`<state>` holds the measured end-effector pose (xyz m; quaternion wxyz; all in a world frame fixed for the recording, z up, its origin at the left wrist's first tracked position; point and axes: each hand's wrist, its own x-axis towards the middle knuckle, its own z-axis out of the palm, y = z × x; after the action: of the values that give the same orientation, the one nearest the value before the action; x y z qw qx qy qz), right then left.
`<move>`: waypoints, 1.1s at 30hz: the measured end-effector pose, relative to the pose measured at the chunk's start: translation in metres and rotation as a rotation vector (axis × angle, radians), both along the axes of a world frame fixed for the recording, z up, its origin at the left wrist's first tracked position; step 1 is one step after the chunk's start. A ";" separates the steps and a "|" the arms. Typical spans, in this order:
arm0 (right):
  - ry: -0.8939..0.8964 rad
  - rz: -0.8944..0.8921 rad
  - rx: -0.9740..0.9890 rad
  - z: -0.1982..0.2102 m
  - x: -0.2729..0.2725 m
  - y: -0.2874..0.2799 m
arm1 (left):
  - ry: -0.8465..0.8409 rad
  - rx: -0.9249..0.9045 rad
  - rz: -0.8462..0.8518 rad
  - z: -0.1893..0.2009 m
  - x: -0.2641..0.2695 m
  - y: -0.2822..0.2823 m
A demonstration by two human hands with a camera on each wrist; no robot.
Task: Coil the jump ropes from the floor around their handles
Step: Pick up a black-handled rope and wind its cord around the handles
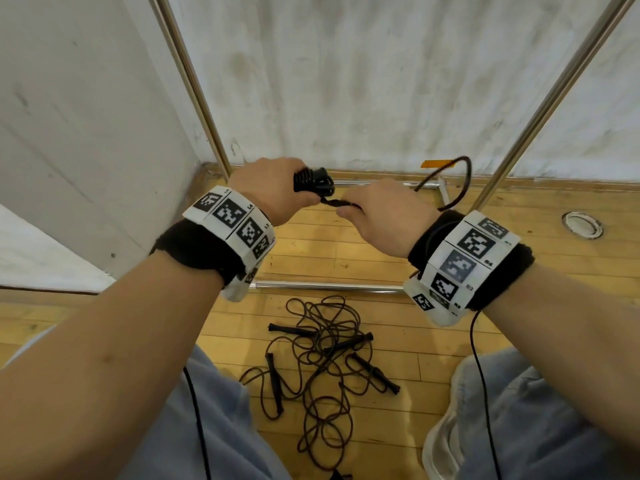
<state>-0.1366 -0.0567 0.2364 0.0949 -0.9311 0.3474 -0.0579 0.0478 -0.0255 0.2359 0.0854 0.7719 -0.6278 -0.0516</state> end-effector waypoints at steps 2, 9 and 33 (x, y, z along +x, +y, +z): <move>-0.101 0.004 -0.020 0.006 -0.003 -0.004 | 0.016 0.042 -0.055 0.000 -0.006 0.001; -0.426 -0.108 0.091 0.014 -0.010 -0.019 | 0.142 0.050 -0.258 0.005 -0.023 0.008; -0.900 -0.404 0.704 -0.007 0.002 -0.020 | 0.632 -0.193 -0.137 0.021 -0.038 0.019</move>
<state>-0.1344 -0.0771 0.2298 0.5221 -0.6436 0.4412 -0.3444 0.0101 -0.0061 0.2571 0.3452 0.6620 -0.6226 -0.2344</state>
